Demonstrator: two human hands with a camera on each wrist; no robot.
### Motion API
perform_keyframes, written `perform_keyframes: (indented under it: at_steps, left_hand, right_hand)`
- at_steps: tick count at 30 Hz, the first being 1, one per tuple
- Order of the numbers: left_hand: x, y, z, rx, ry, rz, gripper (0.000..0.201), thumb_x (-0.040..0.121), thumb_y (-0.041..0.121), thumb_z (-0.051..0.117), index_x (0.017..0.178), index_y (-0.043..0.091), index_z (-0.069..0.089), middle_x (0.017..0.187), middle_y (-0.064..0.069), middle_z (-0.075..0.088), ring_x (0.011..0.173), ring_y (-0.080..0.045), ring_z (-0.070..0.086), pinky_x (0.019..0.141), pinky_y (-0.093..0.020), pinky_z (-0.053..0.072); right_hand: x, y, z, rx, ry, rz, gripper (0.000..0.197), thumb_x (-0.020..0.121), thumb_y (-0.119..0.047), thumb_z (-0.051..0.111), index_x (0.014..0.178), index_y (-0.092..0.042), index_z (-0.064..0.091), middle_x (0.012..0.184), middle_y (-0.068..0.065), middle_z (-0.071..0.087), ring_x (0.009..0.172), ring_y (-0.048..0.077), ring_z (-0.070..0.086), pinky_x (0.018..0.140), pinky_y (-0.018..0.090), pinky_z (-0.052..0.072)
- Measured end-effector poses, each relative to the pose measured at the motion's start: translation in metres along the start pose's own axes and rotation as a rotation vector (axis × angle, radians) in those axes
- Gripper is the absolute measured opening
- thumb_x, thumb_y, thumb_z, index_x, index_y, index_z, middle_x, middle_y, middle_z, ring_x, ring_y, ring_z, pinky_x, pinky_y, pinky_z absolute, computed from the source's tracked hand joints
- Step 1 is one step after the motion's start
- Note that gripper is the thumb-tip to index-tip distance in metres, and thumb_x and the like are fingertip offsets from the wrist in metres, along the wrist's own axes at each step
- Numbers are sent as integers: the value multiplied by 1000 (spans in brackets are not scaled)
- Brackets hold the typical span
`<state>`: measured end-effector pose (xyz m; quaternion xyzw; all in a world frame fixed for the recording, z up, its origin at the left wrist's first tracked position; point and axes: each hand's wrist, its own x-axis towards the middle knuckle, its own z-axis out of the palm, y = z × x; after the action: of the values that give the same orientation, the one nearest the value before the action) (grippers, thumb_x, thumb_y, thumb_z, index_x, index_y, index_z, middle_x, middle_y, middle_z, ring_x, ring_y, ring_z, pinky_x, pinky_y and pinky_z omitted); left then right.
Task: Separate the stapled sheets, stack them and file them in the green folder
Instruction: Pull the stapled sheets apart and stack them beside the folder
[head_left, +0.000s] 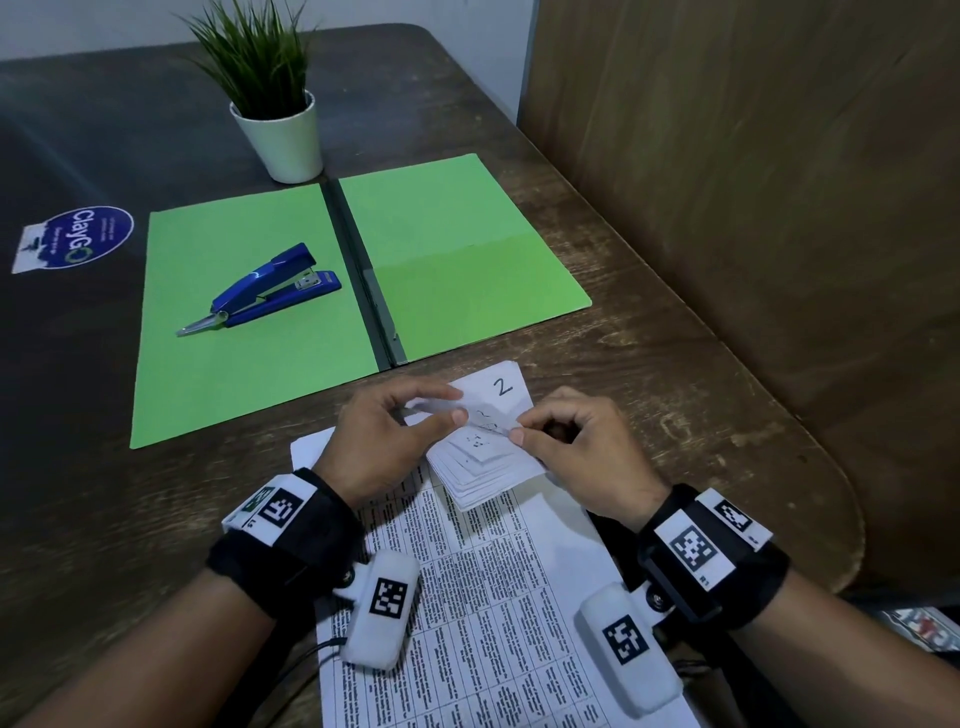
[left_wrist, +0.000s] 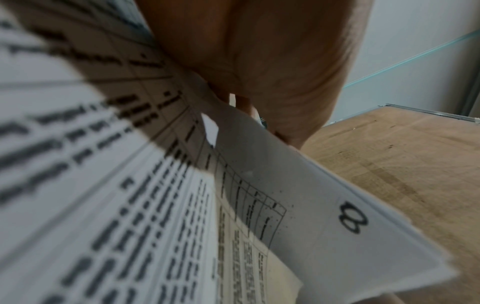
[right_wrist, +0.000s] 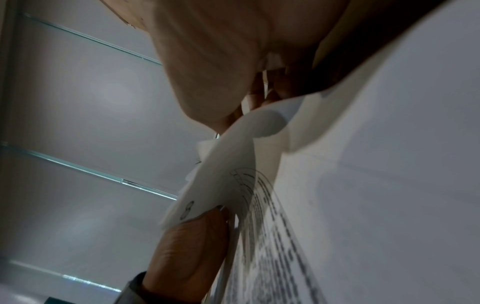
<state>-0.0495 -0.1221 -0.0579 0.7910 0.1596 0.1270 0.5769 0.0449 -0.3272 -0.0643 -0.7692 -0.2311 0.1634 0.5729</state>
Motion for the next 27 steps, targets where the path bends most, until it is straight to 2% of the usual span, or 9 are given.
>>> perform_keyframes:
  at_steps: [1,3,7,8,12,15,21,24,27]
  left_hand:
    - [0,1,1,-2,4,7,13,73,38,80,85,33,79,96,15,76,90,-3,68,73,-18,49]
    - [0,3,2,-10,9,7,23,72,47,74,77,25,80,93,12,76,93,-5,67,78,-21,50]
    - [-1,9,1,-38,-3,-26,60,86,54,53,70,0,75,82,11,75,88,6,66,79,-7,44]
    - [-1,8,1,-45,0,-34,57,88,51,55,70,1,75,82,9,76,89,5,67,80,-11,45]
    - [1,0,1,4,14,-68,7,80,33,83,82,30,77,96,12,76,94,-16,70,86,-41,56]
    - [0,0,1,-26,13,-72,29,71,31,87,96,36,75,104,15,76,98,-8,70,92,-38,58]
    - [-1,0,-1,-14,-13,-60,35,69,34,80,103,41,75,108,18,74,104,-7,69,95,-42,57]
    - [0,-2,-1,10,-15,-40,29,72,31,78,97,45,76,105,19,75,100,-10,70,90,-39,58]
    - [1,-4,0,33,13,-33,17,74,27,81,79,42,77,94,20,74,91,-11,70,82,-33,56]
  right_hand:
    - [-1,-2,0,16,-4,-1,12,82,-23,80,71,-24,76,75,-6,58,61,11,49,58,30,41]
    - [-2,-7,1,51,19,10,17,86,-29,76,70,-23,74,73,-1,62,62,13,52,58,31,41]
    - [-1,-9,1,137,153,40,10,91,-22,70,81,-22,73,66,-5,59,57,7,51,55,23,44]
    - [-1,-9,1,138,159,42,8,91,-19,71,84,-21,73,65,-6,59,56,6,51,54,21,44]
    - [-1,-8,2,99,146,79,12,82,-10,79,82,-22,75,68,-5,62,62,8,53,58,25,47]
    - [0,-6,3,99,137,105,13,79,-8,81,77,-19,74,67,-4,61,62,9,51,57,25,44]
    - [-1,-6,3,49,101,52,21,79,-8,82,72,-26,73,73,-6,61,61,7,54,54,26,47]
    - [-1,-5,2,40,62,3,21,79,-11,82,67,-26,73,83,5,62,61,17,52,56,37,47]
    - [-5,-11,2,66,37,-1,20,83,-19,80,65,-23,72,82,10,62,60,17,50,56,33,42]
